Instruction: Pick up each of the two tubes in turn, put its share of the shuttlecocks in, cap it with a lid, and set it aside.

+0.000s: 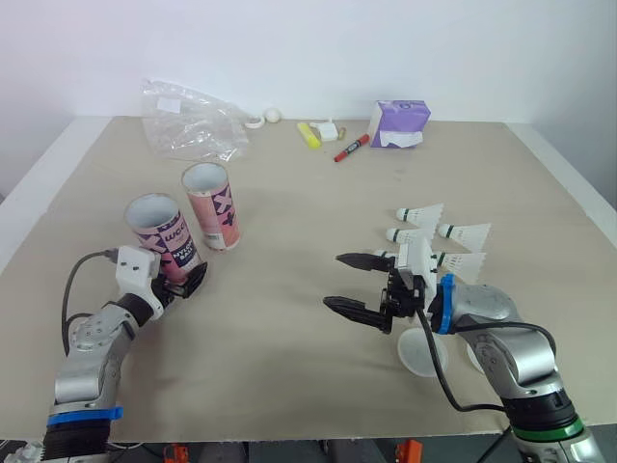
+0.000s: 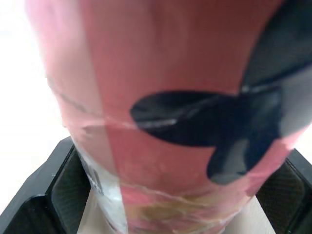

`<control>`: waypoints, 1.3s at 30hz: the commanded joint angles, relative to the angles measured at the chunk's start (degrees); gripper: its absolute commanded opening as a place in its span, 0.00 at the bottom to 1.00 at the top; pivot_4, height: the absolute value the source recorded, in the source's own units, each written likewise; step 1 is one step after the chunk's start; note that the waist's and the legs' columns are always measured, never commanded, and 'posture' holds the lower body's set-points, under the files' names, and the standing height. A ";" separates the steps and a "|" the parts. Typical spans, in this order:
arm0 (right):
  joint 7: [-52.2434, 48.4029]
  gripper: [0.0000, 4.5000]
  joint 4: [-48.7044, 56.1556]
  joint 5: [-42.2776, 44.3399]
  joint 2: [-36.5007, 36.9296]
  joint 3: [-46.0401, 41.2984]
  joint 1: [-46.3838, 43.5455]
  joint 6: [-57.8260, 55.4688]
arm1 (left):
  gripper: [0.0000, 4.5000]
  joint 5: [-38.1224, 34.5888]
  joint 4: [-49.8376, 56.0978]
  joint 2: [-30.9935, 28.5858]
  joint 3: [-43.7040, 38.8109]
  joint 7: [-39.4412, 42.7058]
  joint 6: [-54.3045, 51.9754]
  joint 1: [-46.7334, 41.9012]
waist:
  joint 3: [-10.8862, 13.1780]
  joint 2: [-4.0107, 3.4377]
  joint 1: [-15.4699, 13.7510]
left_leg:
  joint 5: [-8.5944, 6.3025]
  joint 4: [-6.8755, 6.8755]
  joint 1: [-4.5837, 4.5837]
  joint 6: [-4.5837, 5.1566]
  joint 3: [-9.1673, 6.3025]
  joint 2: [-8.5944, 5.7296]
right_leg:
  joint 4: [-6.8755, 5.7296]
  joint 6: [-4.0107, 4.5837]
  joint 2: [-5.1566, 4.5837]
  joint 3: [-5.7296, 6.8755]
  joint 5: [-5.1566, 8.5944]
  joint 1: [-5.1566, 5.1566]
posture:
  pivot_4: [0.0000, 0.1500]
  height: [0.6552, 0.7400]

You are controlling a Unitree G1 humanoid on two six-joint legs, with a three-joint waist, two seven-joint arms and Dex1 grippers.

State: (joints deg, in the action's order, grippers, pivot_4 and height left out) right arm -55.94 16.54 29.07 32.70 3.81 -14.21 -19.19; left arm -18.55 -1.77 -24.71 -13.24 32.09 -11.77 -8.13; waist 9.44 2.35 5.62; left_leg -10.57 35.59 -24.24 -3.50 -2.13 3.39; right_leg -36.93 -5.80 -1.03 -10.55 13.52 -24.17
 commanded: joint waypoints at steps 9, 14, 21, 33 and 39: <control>0.51 0.98 3.24 1.11 1.10 -2.22 -0.77 -0.99 | 1.00 -0.67 -3.06 -0.70 -0.18 3.53 5.10 -4.04 | 0.00 0.00 -0.05 | 0.00 0.00 0.00 0.00 0.00 0.00 | 0.00 -0.01 0.00 0.00 0.00 0.01 | 1.00 1.00; 0.76 0.98 3.80 0.98 1.26 -2.26 -0.12 -1.12 | 1.00 0.85 -5.16 -1.10 1.26 5.16 7.74 -4.16 | 0.00 0.00 -0.09 | 0.00 0.00 -0.01 0.00 0.00 0.00 | -0.01 -0.02 -0.01 0.00 0.01 0.02 | 1.00 1.00; 0.91 0.98 4.39 1.27 1.53 -2.32 0.32 -1.53 | 1.00 1.56 -7.43 -1.62 1.84 5.97 9.87 -4.62 | 0.00 0.00 -0.10 | 0.00 0.00 0.00 0.00 0.00 0.00 | -0.01 -0.02 -0.01 0.00 0.01 0.02 | 1.00 1.00; 0.70 0.98 4.38 1.35 1.91 -2.05 0.25 -1.57 | 1.00 1.38 -8.59 -1.25 1.78 6.04 11.54 -5.51 | 0.00 0.00 -0.10 | 0.00 0.00 0.00 0.00 0.00 0.00 | -0.01 -0.03 0.00 0.00 0.01 0.02 | 1.00 1.00; 0.57 0.98 4.16 1.24 1.94 -1.97 0.17 -1.41 | 1.00 1.64 -8.14 -1.29 1.77 5.66 11.53 -5.21 | 0.00 0.00 -0.10 | 0.00 0.00 0.00 0.00 0.00 0.00 | -0.01 -0.03 -0.01 0.00 0.01 0.02 | 1.00 1.00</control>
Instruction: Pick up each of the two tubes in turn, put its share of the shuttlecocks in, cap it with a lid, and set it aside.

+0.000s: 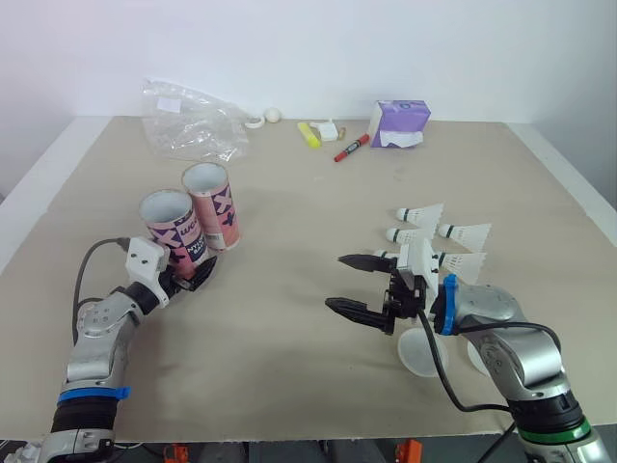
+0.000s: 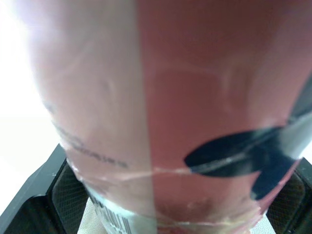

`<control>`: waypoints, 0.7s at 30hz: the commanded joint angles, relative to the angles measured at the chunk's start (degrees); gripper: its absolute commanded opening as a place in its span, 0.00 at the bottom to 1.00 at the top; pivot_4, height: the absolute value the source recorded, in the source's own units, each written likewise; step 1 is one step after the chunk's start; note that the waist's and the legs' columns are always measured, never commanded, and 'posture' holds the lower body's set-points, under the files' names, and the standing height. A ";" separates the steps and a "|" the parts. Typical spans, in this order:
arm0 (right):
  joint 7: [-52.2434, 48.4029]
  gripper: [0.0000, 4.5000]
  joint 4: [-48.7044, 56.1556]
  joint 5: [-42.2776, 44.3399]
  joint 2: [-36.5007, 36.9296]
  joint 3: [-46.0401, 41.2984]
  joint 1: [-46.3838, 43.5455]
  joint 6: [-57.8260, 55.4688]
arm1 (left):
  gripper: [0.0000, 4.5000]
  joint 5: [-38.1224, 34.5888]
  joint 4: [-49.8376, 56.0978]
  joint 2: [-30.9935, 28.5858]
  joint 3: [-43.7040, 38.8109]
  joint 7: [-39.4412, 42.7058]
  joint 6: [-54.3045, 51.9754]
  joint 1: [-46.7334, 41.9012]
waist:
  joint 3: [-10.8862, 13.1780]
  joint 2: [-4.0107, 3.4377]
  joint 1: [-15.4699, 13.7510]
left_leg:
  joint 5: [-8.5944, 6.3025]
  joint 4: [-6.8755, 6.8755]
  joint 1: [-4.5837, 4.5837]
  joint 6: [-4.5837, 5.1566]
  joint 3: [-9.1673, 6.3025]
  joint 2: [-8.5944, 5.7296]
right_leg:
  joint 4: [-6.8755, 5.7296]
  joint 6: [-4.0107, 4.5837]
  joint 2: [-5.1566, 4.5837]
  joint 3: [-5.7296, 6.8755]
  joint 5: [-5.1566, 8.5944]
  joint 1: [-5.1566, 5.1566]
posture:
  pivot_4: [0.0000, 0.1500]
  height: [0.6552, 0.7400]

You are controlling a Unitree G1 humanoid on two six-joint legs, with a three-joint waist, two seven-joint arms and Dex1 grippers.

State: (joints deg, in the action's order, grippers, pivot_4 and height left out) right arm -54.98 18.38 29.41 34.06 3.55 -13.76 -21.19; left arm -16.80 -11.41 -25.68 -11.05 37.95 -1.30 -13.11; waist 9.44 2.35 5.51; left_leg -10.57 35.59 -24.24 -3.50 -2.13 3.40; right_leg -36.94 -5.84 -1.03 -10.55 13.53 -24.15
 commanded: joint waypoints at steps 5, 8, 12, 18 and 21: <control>-0.45 1.00 2.23 0.78 0.41 -1.48 -0.25 0.72 | 0.89 -0.82 1.86 -0.35 -0.37 0.70 0.76 -0.21 | 0.00 0.00 0.00 | 0.00 0.00 0.00 0.00 0.00 0.00 | 0.00 0.00 0.00 0.00 0.00 0.00 | 1.00 1.00; -0.41 1.00 2.18 0.77 0.27 -1.42 -0.30 0.77 | 0.82 -0.42 2.01 -0.26 -0.55 -0.20 0.62 -0.37 | 0.00 0.00 0.00 | 0.00 0.00 0.00 0.00 0.00 0.00 | 0.00 0.00 0.00 0.00 0.00 0.00 | 1.00 1.00; -0.31 1.00 2.20 0.84 0.02 -1.27 -0.41 0.76 | 0.82 -0.48 1.99 -0.50 -0.56 -0.27 0.24 -0.41 | 0.00 0.00 0.00 | 0.00 0.00 0.00 0.00 0.00 0.00 | 0.00 0.00 0.00 0.00 0.00 0.00 | 1.00 1.00; -0.19 1.00 2.36 0.98 -0.26 -1.31 -0.26 1.01 | 0.82 -0.24 2.03 -0.93 -0.69 -0.42 0.04 -0.40 | 0.00 0.00 0.00 | 0.00 0.00 0.00 0.00 0.00 0.00 | 0.00 0.00 0.00 0.00 0.00 0.00 | 1.00 1.00; -0.26 1.00 2.32 1.09 -0.55 -1.33 -0.12 1.37 | 0.82 -0.16 2.11 -1.14 -0.69 -0.24 0.04 -0.24 | 0.00 0.00 0.00 | 0.00 0.00 0.00 0.00 0.00 0.00 | 0.00 0.00 0.00 0.00 0.00 0.00 | 1.00 1.00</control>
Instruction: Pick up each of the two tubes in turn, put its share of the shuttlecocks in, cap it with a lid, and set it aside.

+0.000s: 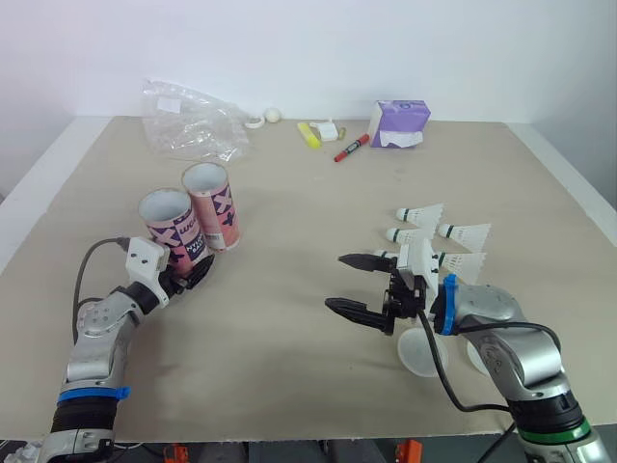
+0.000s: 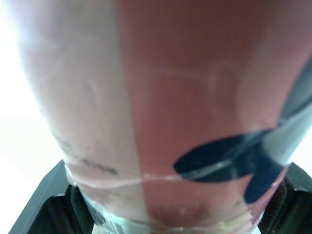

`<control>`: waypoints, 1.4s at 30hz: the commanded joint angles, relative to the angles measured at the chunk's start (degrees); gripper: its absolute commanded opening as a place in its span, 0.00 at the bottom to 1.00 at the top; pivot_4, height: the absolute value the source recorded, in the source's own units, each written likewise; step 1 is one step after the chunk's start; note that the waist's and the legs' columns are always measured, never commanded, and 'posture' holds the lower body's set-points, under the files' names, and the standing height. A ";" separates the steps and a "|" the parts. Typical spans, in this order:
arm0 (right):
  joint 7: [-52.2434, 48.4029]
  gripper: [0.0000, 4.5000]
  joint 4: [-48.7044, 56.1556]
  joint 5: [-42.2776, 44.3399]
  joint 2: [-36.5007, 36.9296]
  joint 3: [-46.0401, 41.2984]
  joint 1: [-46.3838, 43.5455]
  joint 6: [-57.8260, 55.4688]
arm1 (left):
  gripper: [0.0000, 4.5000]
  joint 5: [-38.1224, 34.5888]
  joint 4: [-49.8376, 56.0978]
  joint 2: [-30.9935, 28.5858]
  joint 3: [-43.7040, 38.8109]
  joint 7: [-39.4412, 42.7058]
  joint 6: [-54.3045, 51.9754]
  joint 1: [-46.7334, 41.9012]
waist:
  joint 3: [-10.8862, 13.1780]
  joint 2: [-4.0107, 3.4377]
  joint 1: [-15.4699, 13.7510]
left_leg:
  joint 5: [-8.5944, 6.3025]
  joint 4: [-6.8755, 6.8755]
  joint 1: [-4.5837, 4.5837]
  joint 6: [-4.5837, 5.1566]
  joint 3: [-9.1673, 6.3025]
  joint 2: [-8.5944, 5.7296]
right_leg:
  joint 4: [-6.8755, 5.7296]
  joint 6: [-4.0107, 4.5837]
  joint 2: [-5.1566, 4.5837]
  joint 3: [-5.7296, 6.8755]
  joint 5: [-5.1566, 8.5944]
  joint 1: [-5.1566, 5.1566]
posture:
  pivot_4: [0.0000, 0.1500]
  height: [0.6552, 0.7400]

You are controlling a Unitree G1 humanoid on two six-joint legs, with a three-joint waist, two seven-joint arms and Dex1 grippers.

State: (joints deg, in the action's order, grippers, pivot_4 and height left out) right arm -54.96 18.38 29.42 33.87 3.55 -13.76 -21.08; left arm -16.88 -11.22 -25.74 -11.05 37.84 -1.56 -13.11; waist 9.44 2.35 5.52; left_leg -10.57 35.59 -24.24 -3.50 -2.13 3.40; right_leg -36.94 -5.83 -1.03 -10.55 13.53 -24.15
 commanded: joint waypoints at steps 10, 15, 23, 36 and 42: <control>-0.38 1.00 2.10 0.70 -0.95 -0.86 0.34 1.92 | 0.69 -0.02 3.18 -0.95 -0.67 -0.56 -0.09 0.50 | 0.00 0.00 0.00 | 0.00 0.00 0.00 0.00 0.00 0.00 | 0.00 0.00 0.00 0.00 0.00 0.00 | 1.00 1.00; -0.46 1.00 2.04 0.59 -0.92 -0.85 0.52 2.02 | 0.69 0.25 2.92 -1.26 -0.82 -1.25 -0.29 0.46 | 0.00 0.00 0.00 | 0.00 0.00 0.00 0.00 0.00 0.00 | 0.00 0.00 0.00 0.00 0.00 0.00 | 1.00 1.00; -0.86 1.00 2.92 2.62 -1.33 -2.52 0.88 2.59 | 0.69 -0.08 9.07 -4.84 0.25 2.65 -1.18 3.16 | 0.01 0.02 0.07 | 0.00 -0.01 0.00 0.00 0.00 0.01 | -0.01 0.00 0.01 0.00 0.00 -0.01 | 1.00 1.00; -3.90 1.00 9.44 6.18 2.07 -5.36 5.71 2.98 | 0.69 -2.86 25.99 -16.75 10.10 18.69 -11.92 1.68 | 0.11 0.08 -0.17 | 0.00 -0.08 -0.01 0.00 0.00 0.02 | -0.01 0.02 -0.02 0.01 0.10 -0.03 | 1.00 1.00; -3.86 1.00 15.04 8.84 6.05 -10.80 12.34 2.20 | 0.69 4.01 25.75 -20.82 22.11 29.21 -11.59 -9.78 | 0.13 0.08 -0.57 | -0.01 -0.11 -0.01 0.00 -0.01 0.03 | -0.01 0.04 0.01 0.02 0.13 -0.06 | 1.00 1.00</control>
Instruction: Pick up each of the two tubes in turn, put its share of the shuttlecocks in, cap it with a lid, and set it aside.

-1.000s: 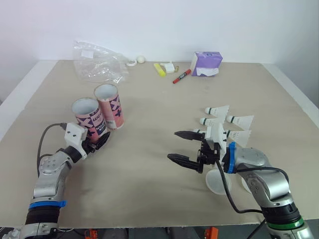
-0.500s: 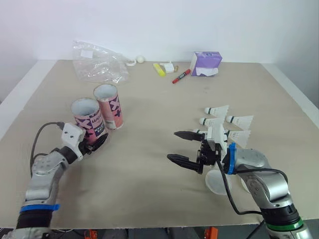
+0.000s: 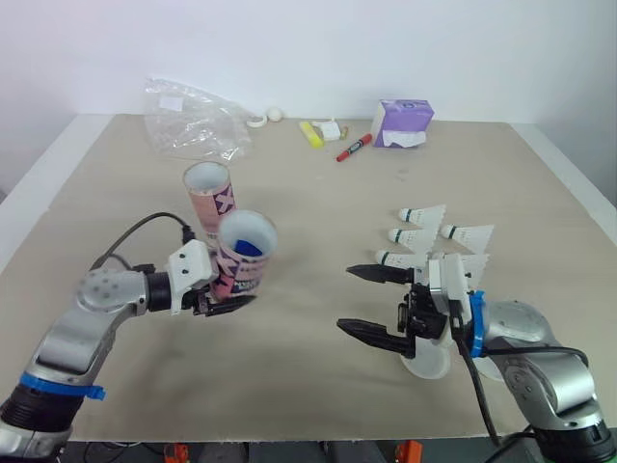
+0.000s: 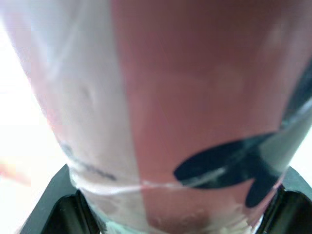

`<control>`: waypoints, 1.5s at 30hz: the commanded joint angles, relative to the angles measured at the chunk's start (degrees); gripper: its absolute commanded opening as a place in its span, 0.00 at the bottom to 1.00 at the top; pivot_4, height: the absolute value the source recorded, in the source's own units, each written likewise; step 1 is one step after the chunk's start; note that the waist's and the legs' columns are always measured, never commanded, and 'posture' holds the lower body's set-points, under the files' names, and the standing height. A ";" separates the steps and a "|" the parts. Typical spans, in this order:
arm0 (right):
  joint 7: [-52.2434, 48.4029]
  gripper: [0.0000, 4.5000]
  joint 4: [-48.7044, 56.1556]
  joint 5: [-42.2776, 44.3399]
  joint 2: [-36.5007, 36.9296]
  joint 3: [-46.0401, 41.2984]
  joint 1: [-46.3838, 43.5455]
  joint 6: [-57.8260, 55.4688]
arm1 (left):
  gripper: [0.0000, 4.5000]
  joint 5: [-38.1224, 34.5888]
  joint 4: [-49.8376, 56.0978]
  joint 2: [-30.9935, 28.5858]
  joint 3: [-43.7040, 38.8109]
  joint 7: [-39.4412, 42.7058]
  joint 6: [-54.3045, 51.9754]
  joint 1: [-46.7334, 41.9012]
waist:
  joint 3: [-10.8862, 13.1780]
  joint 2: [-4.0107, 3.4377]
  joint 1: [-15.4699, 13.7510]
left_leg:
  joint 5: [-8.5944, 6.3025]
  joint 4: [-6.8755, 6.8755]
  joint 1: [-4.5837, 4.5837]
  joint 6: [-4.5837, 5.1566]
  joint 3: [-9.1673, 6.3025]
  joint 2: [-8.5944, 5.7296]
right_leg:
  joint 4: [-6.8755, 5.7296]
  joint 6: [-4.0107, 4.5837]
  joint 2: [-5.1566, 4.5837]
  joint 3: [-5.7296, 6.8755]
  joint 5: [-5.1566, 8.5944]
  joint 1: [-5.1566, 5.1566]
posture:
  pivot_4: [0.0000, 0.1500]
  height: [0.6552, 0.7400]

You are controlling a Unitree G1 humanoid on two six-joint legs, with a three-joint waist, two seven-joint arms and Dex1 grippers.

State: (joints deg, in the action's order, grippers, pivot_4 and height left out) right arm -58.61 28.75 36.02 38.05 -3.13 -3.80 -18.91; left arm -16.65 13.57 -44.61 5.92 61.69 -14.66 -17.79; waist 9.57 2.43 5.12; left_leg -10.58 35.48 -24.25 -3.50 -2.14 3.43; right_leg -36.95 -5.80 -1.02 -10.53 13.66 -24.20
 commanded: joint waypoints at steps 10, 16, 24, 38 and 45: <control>4.05 1.00 9.30 2.40 2.04 -6.67 8.87 0.29 | 0.69 13.22 -6.89 2.15 19.41 14.74 0.70 -23.36 | 0.01 0.01 -0.37 | 0.00 0.10 -0.03 0.00 -0.01 -0.01 | -0.01 -0.04 0.02 0.00 0.00 0.03 | 1.00 1.00; 6.14 1.00 10.30 1.90 1.09 -5.38 9.06 0.33 | 0.69 18.10 -7.92 3.86 23.36 15.81 -0.19 -24.85 | 0.01 0.01 -0.53 | 0.00 0.09 -0.06 0.01 -0.05 -0.01 | -0.02 -0.05 0.03 0.00 0.02 0.03 | 1.00 1.00; 6.94 1.00 10.86 3.00 1.91 -5.72 8.82 -0.50 | 0.69 20.44 -7.92 8.51 25.76 15.29 -6.19 -26.17 | -0.02 -0.04 -1.04 | 0.00 0.39 -0.03 0.02 -0.36 -0.14 | -0.03 -0.13 0.05 0.01 0.01 0.35 | 1.00 1.00; 22.35 1.00 12.55 6.87 -2.78 -31.50 26.67 -5.18 | 0.69 22.53 -9.70 10.65 26.60 16.65 -9.23 -28.02 | -0.13 -0.23 -2.60 | -0.04 0.59 0.01 0.09 -0.86 -0.52 | -0.02 -0.32 -0.09 0.14 0.28 0.79 | 1.00 1.00; 30.81 1.00 13.93 0.85 -10.17 -31.94 34.31 -4.15 | 0.69 22.04 -9.63 11.86 26.59 16.35 -12.09 -28.81 | -0.35 -0.62 -2.40 | -0.03 0.61 0.03 0.09 -0.99 -0.54 | -0.03 -0.25 -0.11 0.26 0.33 0.84 | 1.00 1.00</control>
State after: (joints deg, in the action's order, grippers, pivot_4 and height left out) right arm -29.34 40.97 37.81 28.41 -34.02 30.36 -24.43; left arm 5.11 3.91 -33.29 31.38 78.00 -26.36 -46.37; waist 9.22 1.81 2.73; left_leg -10.61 36.12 -24.22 -3.41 -3.12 2.87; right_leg -36.98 -6.04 -1.16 -10.27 13.99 -23.36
